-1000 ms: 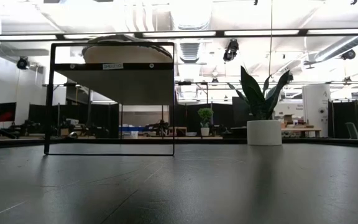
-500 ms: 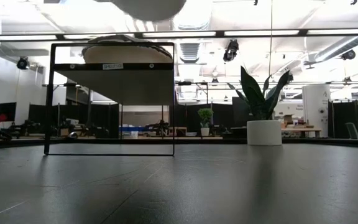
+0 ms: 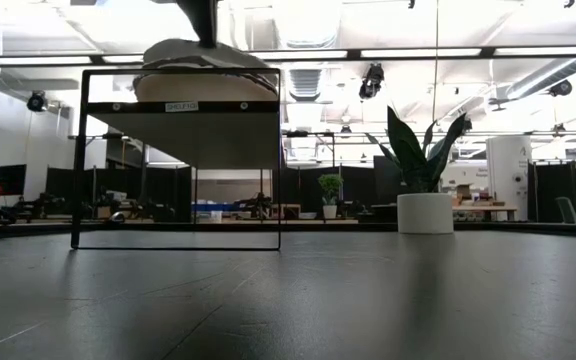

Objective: Place and stack bowls onto a shelf
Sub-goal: Stack the white patterned bowl on the other white patterned bowl on the shelf

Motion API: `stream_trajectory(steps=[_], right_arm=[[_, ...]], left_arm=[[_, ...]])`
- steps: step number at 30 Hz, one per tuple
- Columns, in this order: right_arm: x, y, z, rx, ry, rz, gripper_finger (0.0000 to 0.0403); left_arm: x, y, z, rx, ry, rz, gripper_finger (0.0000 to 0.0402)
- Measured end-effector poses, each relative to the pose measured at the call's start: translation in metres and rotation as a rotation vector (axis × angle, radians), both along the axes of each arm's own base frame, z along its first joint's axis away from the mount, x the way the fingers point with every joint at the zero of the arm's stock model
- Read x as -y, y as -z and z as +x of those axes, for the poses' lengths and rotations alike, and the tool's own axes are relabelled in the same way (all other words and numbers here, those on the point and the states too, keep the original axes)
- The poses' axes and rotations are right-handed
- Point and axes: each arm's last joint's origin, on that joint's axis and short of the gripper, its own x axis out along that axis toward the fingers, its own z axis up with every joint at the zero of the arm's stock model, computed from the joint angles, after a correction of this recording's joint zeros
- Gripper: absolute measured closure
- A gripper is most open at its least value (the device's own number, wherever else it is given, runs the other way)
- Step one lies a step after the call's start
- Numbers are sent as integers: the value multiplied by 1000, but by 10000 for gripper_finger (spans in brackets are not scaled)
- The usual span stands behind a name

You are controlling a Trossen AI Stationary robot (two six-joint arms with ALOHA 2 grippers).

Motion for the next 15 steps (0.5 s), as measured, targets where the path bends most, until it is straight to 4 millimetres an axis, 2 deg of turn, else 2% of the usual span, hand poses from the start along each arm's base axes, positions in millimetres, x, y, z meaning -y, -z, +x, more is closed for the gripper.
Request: stream_trajectory(steps=[7, 15], right_arm=[[0, 0, 0, -1, 5, 12, 255], [0, 0, 0, -1, 7, 17, 255]], left_arm=[[3, 3, -2, 4, 4, -1, 350], [14, -12, -9, 56, 40, -76, 295]])
